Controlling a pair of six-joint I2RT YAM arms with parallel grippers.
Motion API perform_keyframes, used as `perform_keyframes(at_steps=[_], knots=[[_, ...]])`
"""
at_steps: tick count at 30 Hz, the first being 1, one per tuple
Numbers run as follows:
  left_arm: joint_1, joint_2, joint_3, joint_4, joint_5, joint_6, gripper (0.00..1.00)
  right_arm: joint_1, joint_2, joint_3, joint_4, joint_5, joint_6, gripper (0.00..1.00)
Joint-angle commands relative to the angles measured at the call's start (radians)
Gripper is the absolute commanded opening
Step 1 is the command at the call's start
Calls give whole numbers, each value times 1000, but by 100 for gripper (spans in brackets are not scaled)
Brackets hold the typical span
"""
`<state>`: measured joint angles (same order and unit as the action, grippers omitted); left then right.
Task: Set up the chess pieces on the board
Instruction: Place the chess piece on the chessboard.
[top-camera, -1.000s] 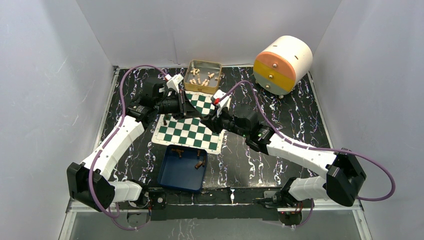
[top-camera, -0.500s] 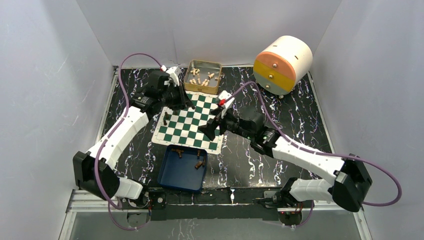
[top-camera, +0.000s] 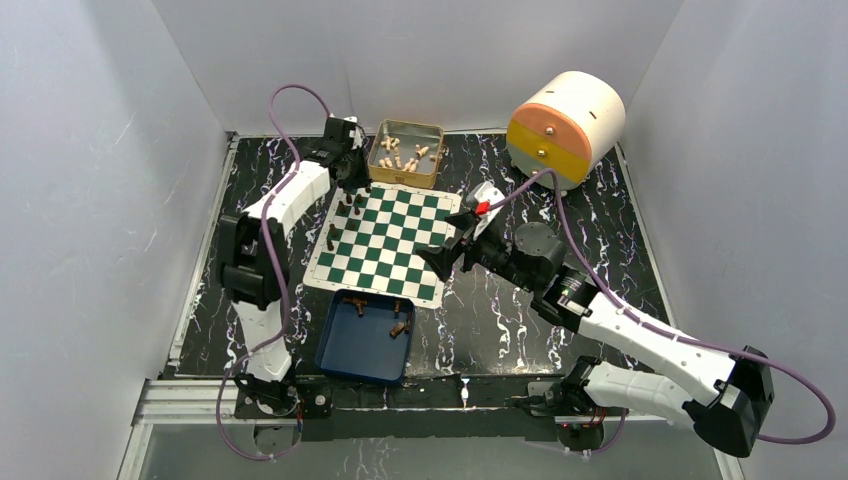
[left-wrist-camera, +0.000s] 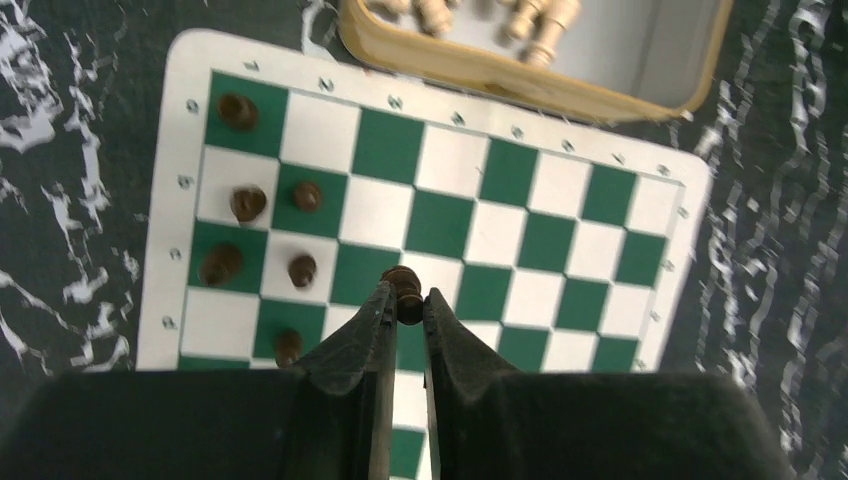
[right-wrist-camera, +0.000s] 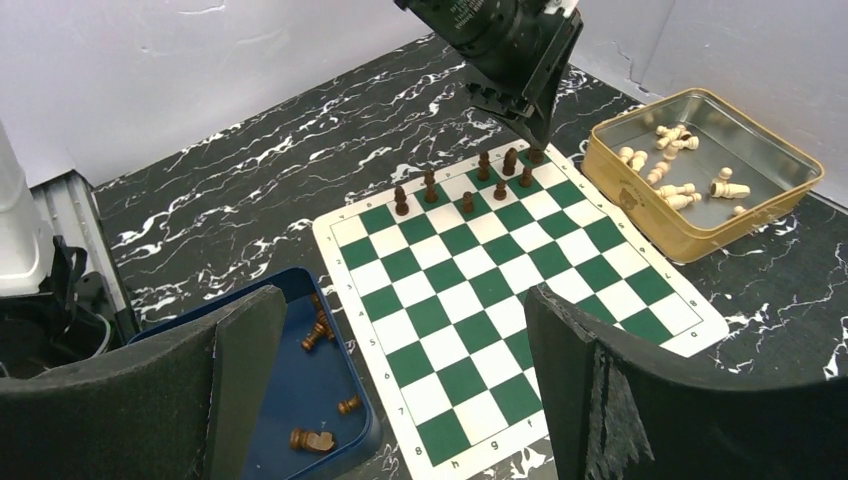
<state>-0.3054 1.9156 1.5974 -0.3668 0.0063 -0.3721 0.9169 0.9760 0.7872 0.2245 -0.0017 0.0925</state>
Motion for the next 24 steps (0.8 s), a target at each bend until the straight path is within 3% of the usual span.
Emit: perform_keyframes(at_steps=[1,13,24], knots=[[18,76,143,4,-79,61,0,-1,-15,3,0,51,-20,99],[48,278,319,-12,-80,99,0,0,31,60,-11,72,-44,99],[70,321,297,8,-43,97,0,0,24,76,-17,88,-58,99]])
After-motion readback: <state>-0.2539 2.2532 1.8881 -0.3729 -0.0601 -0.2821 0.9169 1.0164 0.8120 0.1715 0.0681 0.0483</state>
